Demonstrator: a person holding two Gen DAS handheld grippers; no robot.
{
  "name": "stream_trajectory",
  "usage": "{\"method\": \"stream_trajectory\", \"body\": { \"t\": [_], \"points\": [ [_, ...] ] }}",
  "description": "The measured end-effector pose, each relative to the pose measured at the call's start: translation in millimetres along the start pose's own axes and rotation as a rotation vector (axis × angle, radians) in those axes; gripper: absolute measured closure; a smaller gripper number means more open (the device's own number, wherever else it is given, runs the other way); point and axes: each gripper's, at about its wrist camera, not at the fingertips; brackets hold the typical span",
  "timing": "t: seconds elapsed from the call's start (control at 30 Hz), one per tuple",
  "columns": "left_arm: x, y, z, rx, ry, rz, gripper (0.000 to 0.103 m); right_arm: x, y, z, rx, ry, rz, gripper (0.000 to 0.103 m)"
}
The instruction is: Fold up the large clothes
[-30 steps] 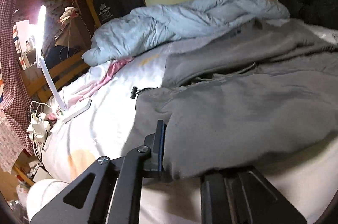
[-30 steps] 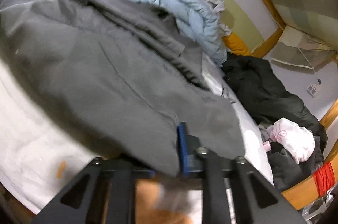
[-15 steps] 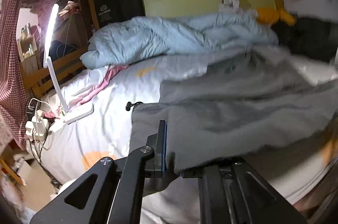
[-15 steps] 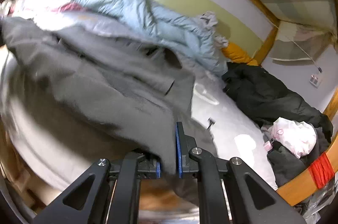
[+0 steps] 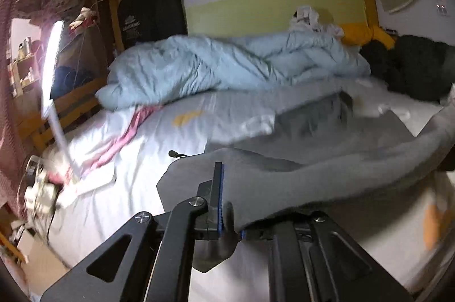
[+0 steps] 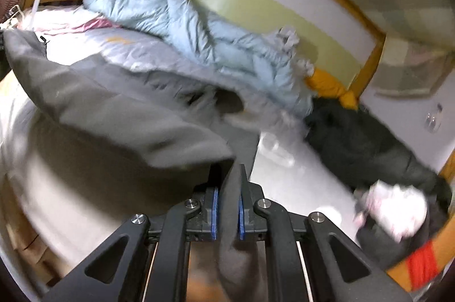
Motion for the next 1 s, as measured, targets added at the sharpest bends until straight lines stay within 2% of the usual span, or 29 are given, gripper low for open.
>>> {"method": "stream_trajectory", "body": {
  "t": [0.07, 0.13, 0.2, 0.3, 0.43, 0.53, 0.63, 0.67, 0.7, 0.77, 0.83, 0.93, 1.0],
  "points": [
    [0, 42, 24, -0.052, -0.01, -0.014, 0.094, 16, 24, 22, 0.013, -0.004, 0.018, 0.092],
    [1, 84, 37, -0.118, -0.021, -0.036, 0.094, 36, 63, 43, -0.028, 0.033, 0.095, 0.092],
    [9, 126, 41, -0.179, 0.006, -0.022, 0.094, 44, 99, 53, -0.074, 0.066, 0.141, 0.092],
    [25, 173, 33, -0.226, 0.087, 0.023, 0.094, 41, 147, 59, -0.107, 0.053, 0.154, 0.092],
    [30, 216, 24, -0.283, 0.081, 0.01, 0.093, 29, 201, 53, -0.135, 0.044, 0.168, 0.092],
    [38, 225, 20, -0.257, 0.138, 0.018, 0.092, 29, 226, 52, -0.169, 0.054, 0.183, 0.088],
    [40, 230, 14, -0.235, 0.187, 0.024, 0.082, 37, 239, 48, -0.196, 0.078, 0.182, 0.071],
    [38, 231, 12, -0.221, 0.191, 0.035, 0.068, 40, 242, 46, -0.199, 0.087, 0.176, 0.059],
    [34, 232, 13, -0.193, 0.191, 0.052, 0.049, 45, 244, 43, -0.203, 0.097, 0.167, 0.05],
    [25, 228, 14, -0.123, 0.194, 0.09, 0.031, 53, 244, 39, -0.205, 0.104, 0.172, 0.047],
    [15, 223, 17, -0.107, 0.172, 0.073, 0.03, 61, 238, 33, -0.203, 0.107, 0.161, 0.046],
    [3, 218, 22, -0.099, 0.139, 0.118, 0.03, 75, 227, 28, -0.187, 0.092, 0.066, 0.044],
    [-8, 217, 25, -0.099, 0.109, 0.146, 0.03, 88, 225, 25, -0.185, 0.127, 0.043, 0.043]
  ]
}}
Point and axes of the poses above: each gripper's, at about its wrist camera, not at the fingertips, and y roughly the way its jaws point, x to its right, z to its top, and after that the axes turned 6 degrees about -y, right-handed
